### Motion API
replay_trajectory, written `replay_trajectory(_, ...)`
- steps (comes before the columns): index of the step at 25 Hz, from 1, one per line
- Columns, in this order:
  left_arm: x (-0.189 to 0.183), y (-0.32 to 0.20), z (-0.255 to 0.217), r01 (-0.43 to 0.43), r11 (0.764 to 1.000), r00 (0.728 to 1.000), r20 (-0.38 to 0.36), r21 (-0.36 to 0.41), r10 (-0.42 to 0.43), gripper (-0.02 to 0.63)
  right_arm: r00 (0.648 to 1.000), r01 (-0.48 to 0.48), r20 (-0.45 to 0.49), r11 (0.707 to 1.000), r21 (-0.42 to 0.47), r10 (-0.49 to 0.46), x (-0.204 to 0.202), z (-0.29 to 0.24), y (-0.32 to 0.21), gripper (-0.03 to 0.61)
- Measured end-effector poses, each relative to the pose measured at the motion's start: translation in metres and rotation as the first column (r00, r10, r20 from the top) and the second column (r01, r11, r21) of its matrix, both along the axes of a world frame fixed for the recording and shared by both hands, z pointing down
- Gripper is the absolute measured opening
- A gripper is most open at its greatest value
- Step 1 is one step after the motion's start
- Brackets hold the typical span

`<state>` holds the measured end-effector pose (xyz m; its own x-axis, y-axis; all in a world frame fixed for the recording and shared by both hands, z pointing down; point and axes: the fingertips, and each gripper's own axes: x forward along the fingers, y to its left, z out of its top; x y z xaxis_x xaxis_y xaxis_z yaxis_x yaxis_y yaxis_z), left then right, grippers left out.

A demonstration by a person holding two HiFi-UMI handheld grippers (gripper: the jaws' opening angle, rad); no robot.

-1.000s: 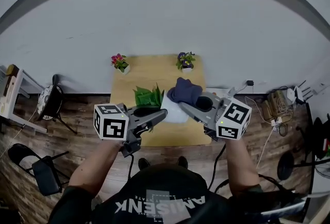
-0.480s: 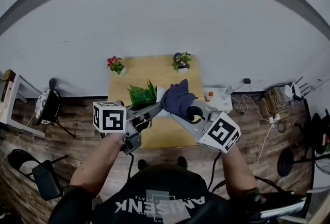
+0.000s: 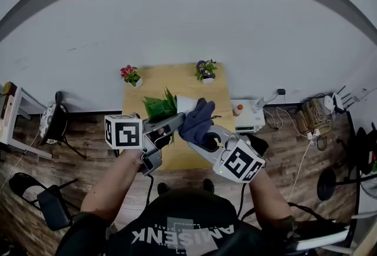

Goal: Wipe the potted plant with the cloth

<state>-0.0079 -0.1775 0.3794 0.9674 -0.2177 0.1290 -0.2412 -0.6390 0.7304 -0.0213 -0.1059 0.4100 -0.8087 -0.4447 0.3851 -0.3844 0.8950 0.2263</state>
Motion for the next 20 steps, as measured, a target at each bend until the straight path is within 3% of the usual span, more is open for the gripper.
replay_trajectory(6, -0.002, -0.002, 0.001, 0.01, 1.0, 1.0, -0.009, -0.009, -0.01, 0.011, 0.999, 0.013, -0.03, 1.0, 0.005, -0.013, -0.002, 0.008, 0.0, 0.043)
replay_trajectory(20, -0.009, 0.004, -0.005, 0.02, 1.0, 1.0, -0.003, 0.015, -0.02, 0.009, 0.999, -0.013, 0.031, 0.997, -0.082, 0.015, 0.009, 0.028, 0.001, 0.043)
